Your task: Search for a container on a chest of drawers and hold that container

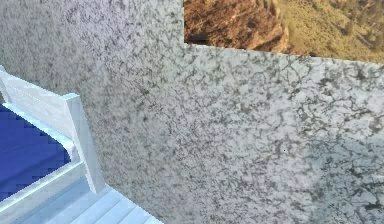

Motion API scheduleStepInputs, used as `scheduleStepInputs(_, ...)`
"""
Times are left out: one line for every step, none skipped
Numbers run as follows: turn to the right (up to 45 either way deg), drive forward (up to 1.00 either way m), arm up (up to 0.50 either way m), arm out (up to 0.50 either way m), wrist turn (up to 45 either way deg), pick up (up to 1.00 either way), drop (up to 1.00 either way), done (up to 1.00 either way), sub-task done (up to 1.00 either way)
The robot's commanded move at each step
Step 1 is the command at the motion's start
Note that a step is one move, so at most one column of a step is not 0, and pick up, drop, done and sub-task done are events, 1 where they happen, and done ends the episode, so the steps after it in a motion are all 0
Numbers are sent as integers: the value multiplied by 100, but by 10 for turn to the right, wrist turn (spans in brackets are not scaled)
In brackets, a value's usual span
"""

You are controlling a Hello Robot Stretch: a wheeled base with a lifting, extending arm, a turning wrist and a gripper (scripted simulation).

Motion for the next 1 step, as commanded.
scheduleStepInputs(0, 0, 0, 0, 0, 0, 0, 100, 0)
